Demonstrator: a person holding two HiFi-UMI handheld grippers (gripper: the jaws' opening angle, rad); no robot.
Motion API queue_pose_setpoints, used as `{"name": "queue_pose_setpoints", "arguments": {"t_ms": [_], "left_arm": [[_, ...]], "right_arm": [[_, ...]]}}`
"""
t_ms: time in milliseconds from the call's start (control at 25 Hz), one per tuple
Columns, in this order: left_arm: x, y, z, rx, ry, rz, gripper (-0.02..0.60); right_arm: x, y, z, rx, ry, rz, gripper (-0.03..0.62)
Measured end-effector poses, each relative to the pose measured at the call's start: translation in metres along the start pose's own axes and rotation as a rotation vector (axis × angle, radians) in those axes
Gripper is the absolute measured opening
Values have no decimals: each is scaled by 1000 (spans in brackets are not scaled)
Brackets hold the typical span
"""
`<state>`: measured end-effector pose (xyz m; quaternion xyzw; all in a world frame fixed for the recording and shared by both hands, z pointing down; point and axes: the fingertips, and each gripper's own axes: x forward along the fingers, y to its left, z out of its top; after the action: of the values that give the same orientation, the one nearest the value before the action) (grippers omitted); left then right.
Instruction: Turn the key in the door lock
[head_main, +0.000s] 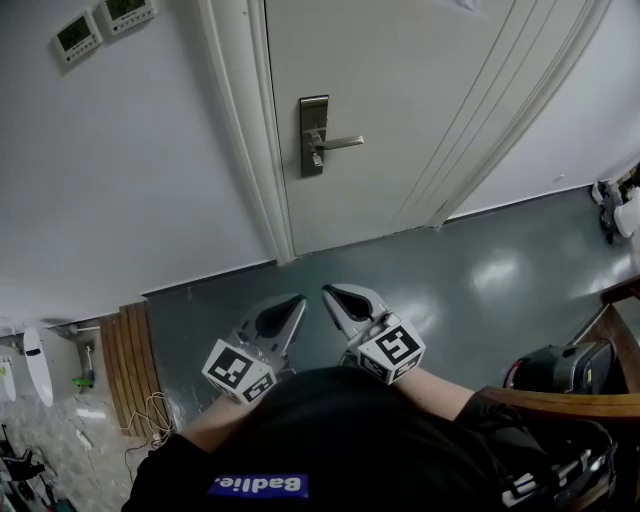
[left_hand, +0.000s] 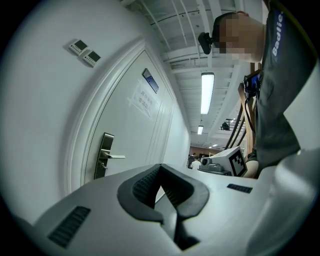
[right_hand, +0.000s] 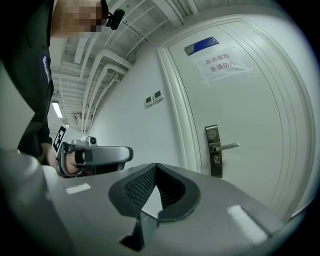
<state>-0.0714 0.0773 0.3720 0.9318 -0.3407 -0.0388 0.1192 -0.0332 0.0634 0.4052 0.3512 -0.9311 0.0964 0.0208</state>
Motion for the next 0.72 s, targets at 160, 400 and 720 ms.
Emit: {"name": "queue_pose_setpoints", "arguments": {"t_ms": [160,400,720], "left_arm": [[0,-11,-1,10,10,-2,-6],[1,-18,-2,20,16,0,-6],[1,-21,-4,26,20,2,-8]], "right_arm": [[-7,4,0,1,-3,27,0],[-9,10,-2,2,15,56,0],[-12,8,-5,-11,28,58,0]]}}
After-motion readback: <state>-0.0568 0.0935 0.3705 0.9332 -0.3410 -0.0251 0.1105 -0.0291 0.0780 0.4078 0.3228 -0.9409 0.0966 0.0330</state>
